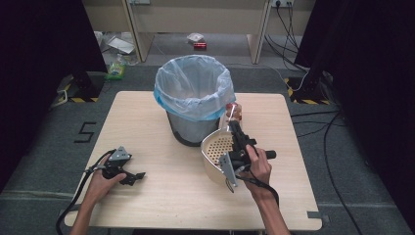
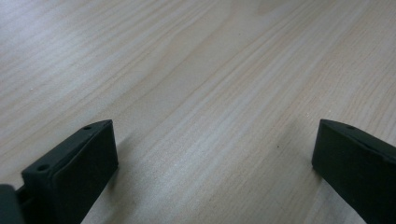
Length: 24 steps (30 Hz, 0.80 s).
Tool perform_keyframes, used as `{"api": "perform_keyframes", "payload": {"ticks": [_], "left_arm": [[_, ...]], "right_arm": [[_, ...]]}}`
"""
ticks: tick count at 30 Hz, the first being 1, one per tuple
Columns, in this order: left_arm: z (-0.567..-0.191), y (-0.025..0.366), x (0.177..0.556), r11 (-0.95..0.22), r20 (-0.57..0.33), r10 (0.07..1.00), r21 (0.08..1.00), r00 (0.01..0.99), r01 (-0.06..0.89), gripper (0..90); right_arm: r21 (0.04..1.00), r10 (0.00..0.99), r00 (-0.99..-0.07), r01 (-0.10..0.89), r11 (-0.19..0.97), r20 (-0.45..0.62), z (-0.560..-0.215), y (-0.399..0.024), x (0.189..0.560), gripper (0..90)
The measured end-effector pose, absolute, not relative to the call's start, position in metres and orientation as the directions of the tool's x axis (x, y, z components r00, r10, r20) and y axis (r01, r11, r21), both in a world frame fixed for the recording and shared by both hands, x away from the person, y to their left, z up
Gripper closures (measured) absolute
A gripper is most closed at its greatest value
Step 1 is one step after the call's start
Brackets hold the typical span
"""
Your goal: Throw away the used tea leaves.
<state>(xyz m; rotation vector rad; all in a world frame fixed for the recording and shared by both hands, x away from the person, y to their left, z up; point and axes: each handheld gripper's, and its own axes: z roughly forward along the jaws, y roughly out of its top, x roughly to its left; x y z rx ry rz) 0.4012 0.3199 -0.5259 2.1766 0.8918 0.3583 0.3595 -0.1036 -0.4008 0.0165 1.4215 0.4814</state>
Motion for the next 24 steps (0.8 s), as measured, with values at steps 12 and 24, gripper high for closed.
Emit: {"api": "perform_keyframes", "payload": {"ticks": [12, 24], "left_arm": [[-0.5259, 0.3197, 0.4015, -0.481, -0.021, 0.696, 0.729, 0.718, 0.488, 0.0], [-0.5258, 0.3197, 0.4017, -0.481, -0.021, 0.696, 0.728, 0.718, 0.488, 0.0]], "right_arm": [[0.299, 0.356, 0.126, -0.329, 0.896, -0.926, -0.4034, -0.1043, 0.3613, 87.8], [0.232, 0.313, 0.193, -0.354, 0.906, -0.930, -0.4047, -0.1039, 0.3581, 87.8]]}}
